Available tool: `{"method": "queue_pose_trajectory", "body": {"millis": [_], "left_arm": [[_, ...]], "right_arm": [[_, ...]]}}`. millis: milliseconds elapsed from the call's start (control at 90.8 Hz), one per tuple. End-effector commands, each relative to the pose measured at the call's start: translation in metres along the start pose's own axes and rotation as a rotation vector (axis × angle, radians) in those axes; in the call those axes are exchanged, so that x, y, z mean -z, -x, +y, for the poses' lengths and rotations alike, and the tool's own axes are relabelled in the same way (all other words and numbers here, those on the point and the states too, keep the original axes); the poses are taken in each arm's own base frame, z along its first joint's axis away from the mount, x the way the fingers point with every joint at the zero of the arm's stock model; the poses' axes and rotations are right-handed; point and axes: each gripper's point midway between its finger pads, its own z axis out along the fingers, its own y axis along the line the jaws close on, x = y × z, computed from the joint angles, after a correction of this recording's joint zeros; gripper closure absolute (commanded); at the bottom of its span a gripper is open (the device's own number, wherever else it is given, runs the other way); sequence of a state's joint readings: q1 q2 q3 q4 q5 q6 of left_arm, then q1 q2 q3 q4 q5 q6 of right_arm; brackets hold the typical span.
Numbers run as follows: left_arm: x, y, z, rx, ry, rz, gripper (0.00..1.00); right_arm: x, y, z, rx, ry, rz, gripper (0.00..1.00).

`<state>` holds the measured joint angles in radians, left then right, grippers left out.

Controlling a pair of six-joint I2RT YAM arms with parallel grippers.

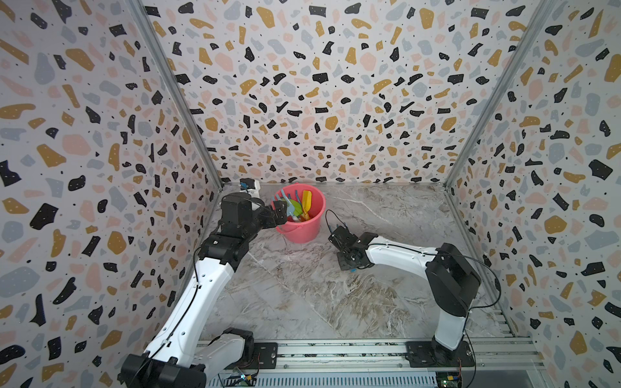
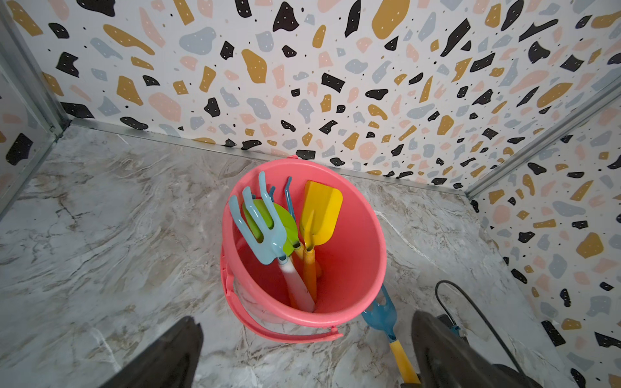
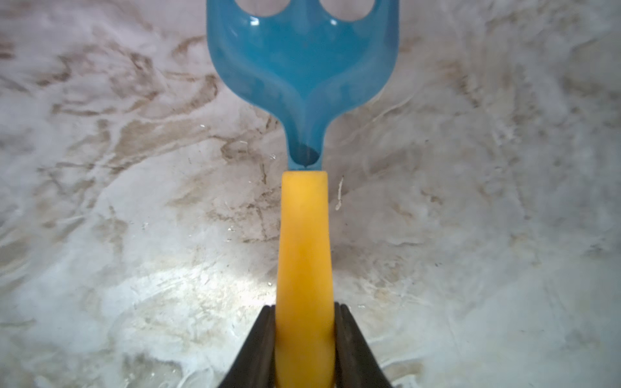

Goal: Organize the gardening tools
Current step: Pick up the gardening tool from the center of the board.

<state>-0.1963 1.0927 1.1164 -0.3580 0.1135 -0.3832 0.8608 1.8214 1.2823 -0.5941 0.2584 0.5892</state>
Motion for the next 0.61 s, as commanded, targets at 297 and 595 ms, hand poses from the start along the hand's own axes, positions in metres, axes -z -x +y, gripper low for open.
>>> {"method": "queue_pose_trajectory", "body": {"millis": [297,595], "left_arm": [[0.006,0.018,-0.046,0.090,-0.226,0.036,0.00],[0.003,0.013,-0.079,0.159,-0.416,0.142,0.00]], "right_arm": [[0.078,0.037,-0.022,0.045,0.018,-0.245,1.00],[0.111,0.057,-0.008,0.083,0.152,-0.416,1.00]]}}
